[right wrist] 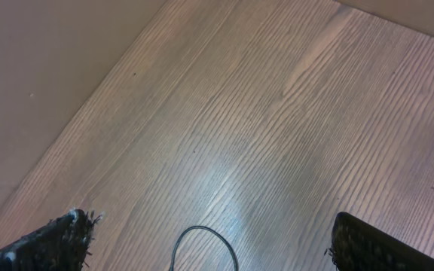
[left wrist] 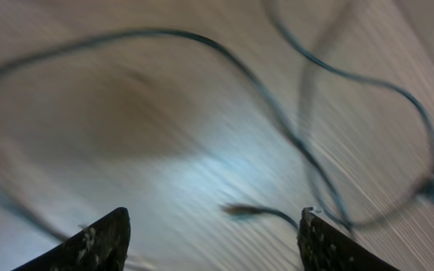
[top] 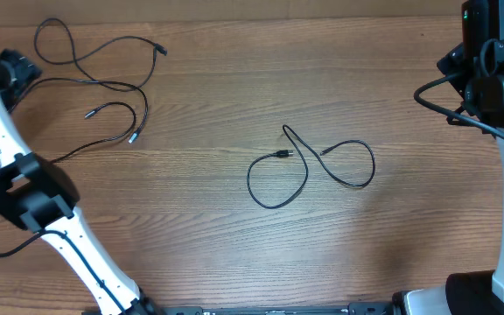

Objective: Untangle cables

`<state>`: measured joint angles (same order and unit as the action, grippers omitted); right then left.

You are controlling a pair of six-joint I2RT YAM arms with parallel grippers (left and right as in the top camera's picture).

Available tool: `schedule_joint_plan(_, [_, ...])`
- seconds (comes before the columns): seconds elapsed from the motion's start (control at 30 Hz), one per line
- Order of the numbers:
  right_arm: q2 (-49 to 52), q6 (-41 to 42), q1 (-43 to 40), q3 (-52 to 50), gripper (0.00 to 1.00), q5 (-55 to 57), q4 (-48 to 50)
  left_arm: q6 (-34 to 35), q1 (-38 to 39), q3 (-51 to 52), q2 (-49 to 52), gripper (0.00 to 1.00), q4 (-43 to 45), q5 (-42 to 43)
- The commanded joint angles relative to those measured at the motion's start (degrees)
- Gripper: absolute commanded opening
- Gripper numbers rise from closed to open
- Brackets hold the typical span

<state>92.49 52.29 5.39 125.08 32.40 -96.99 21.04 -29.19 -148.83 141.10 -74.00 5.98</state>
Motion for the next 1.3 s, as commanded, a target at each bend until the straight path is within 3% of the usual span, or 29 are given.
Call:
schedule_joint_plan(0.0, [-0.09,-0.15,0.0,-0.28,1.0,0.92,0.22,0.46,5.05,0.11,1.75,0.74,-0.98,2.45])
schedule_joint_plan(0.27, [-0.09,-0.15,0.0,-0.28,1.0,0.94,0.22,2.84,16.57,6.47,2.05,0.79,0.17,1.81])
schedule_joint_plan(0.5, [-0.09,-0.15,0.0,-0.28,1.0,0.92,0.22,3.89,25.09,14.99,2.05,0.85,2.99,-15.23])
schedule_joint_plan(0.7, [-0.09,-0.15,0.0,-0.28,1.0,0.92,0.22,3.89,26.32,18.16,2.05,0.74,3.87,-16.41])
schedule_joint_plan(0.87, [-0.09,-0.15,0.0,-0.28,1.0,0.94,0.22,3.8,25.9,21.55,2.05,0.54,6.99,-16.48])
schedule_joint_plan(0.97, [-0.09,-0.15,0.0,-0.28,1.0,0.94,0.22,3.82,25.7,23.69,2.05,0.51,8.28,-16.44])
schedule_joint_plan(1.03, [-0.09,-0.15,0.0,-0.28,1.0,0.92,0.22,3.39,25.73,25.35,2.05,0.38,9.07,-16.46])
schedule_joint_plan(1.07, [-0.09,-0.15,0.0,-0.28,1.0,0.92,0.22,2.71,25.73,25.42,2.05,0.26,9.14,-16.48])
schedule_joint_plan(1.17, [-0.09,-0.15,0.0,-0.28,1.0,0.92,0.22,2.75,25.7,24.72,1.81,0.08,8.24,-16.5])
schedule_joint_plan(1.27, [-0.09,-0.17,0.0,-0.28,1.0,0.94,0.22,2.95,25.73,22.08,1.38,0.04,4.92,-16.59])
